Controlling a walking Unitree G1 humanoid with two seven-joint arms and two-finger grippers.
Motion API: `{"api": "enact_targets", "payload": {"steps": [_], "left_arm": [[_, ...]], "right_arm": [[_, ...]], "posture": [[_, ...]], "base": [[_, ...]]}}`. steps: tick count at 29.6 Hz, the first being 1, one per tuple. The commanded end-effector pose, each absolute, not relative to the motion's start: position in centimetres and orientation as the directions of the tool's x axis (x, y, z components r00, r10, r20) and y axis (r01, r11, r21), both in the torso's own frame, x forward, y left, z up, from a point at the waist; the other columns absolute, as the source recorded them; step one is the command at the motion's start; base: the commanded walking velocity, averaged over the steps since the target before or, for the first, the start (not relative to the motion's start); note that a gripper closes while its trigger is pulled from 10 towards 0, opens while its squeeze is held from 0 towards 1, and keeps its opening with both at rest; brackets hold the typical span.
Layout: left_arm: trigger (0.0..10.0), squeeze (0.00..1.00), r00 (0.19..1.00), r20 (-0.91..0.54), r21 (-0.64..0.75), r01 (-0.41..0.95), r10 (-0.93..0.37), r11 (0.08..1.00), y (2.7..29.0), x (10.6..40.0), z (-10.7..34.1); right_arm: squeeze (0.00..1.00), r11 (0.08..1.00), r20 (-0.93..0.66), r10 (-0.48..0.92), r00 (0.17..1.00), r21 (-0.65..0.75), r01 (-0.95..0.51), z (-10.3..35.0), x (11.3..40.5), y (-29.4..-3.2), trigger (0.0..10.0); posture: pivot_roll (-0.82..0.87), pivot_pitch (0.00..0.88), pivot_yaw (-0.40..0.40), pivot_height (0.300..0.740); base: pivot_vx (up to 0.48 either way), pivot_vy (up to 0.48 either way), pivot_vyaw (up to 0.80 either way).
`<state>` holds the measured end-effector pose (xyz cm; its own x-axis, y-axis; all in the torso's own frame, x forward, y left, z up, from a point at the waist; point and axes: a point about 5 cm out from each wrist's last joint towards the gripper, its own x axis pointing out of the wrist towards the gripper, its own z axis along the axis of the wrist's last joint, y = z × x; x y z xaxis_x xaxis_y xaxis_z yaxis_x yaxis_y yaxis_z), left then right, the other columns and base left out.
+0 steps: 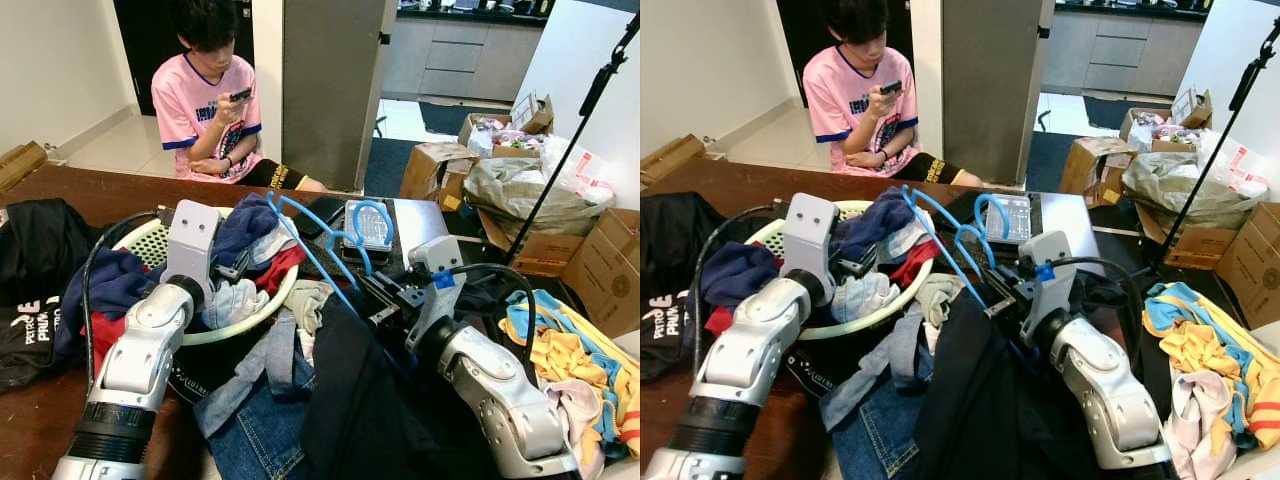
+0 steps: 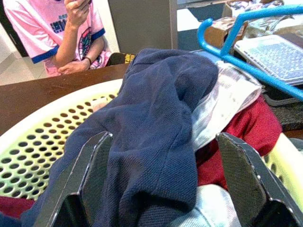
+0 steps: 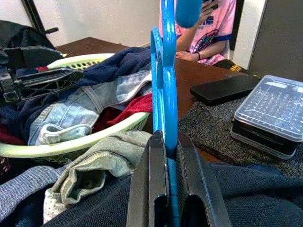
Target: Hang hanger
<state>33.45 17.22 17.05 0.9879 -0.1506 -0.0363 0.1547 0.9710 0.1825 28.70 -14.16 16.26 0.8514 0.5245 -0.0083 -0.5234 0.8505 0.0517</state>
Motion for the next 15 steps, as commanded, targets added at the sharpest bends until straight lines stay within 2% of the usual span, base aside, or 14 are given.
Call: {"api": "enact_targets", "payload": {"steps": [1,12,13,14,15], "left_arm": [[10.0,0.00,0.988,-0.042,0.199,0.153,-0.148,0.968,17.4,33.5,16.8],[10.0,0.00,0.993,-0.037,0.211,0.116,-0.110,0.971,18.0,33.6,16.2],[9.5,0.00,0.993,-0.036,0.210,0.114,-0.109,0.971,18.1,33.7,16.0],[9.5,0.00,0.993,-0.036,0.210,0.114,-0.109,0.971,18.1,33.7,16.0],[2.0,0.00,0.993,-0.037,0.211,0.114,-0.109,0.971,18.3,33.9,15.7]], "right_arm": [[0.00,0.869,-0.074,0.493,0.867,0.083,-0.487,14.9,28.7,-14.8,10.0],[0.00,0.864,-0.073,0.502,0.862,0.070,-0.498,14.9,28.5,-14.8,10.0],[0.00,0.863,-0.072,0.504,0.861,0.067,-0.500,14.9,28.5,-14.7,10.0],[0.00,0.863,-0.072,0.504,0.861,0.067,-0.500,14.9,28.5,-14.7,10.0],[0.00,0.863,-0.071,0.505,0.860,0.064,-0.501,14.9,28.5,-14.6,10.0]], "posture": [[0.01,0.019,-0.042,0.740],[0.01,0.020,-0.043,0.740],[0.00,0.020,-0.042,0.740],[0.00,0.020,-0.042,0.740],[0.00,0.020,-0.041,0.740]], "base": [[0.000,0.000,0.00],[0.000,0.000,0.00],[0.000,0.000,0.00],[0.000,0.000,0.00],[0.000,0.000,0.00]]}}
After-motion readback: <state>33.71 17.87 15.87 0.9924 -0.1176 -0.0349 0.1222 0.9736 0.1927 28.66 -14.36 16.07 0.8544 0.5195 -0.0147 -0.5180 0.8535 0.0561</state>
